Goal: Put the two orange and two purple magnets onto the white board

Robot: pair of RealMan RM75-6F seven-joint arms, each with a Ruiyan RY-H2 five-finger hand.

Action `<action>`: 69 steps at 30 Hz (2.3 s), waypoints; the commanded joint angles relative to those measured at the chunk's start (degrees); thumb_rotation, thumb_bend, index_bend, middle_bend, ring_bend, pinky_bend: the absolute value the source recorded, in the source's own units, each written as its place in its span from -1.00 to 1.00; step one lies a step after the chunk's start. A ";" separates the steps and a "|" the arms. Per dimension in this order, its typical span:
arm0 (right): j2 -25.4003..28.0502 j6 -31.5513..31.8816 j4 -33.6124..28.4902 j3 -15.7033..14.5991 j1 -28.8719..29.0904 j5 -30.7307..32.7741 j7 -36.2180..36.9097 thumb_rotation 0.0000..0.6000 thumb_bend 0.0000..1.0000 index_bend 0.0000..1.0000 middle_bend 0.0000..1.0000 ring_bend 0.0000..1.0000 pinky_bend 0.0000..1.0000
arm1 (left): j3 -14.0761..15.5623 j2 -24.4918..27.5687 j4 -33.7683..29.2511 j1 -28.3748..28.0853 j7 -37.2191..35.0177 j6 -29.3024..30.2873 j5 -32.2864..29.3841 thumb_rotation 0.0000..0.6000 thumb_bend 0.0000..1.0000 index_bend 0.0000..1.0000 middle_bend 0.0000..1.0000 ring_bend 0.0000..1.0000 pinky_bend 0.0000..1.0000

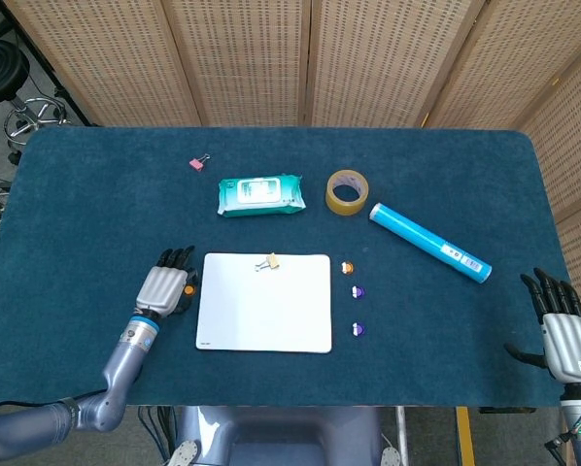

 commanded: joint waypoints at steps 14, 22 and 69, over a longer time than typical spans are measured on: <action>-0.07 -0.19 0.10 0.10 0.04 0.38 -0.03 1.00 -1.00 -1.00 -1.00 -1.00 -1.00 | 0.09 -0.38 0.60 -0.07 1.21 0.79 -1.39 1.00 -0.33 0.07 -1.00 -1.00 -1.00; -0.09 -0.36 0.04 0.06 0.07 0.49 -0.15 1.00 -1.00 -1.00 -1.00 -1.00 -1.00 | -0.18 0.73 -0.88 -0.10 1.12 2.16 -0.19 1.00 -0.32 0.08 -1.00 -1.00 -1.00; 0.36 -1.71 0.08 0.46 0.36 2.25 0.21 1.00 -1.00 -1.00 -1.00 -1.00 -1.00 | -4.21 -5.60 1.30 -9.45 2.14 -2.31 -5.76 1.00 -0.43 -0.54 -1.00 -1.00 -1.00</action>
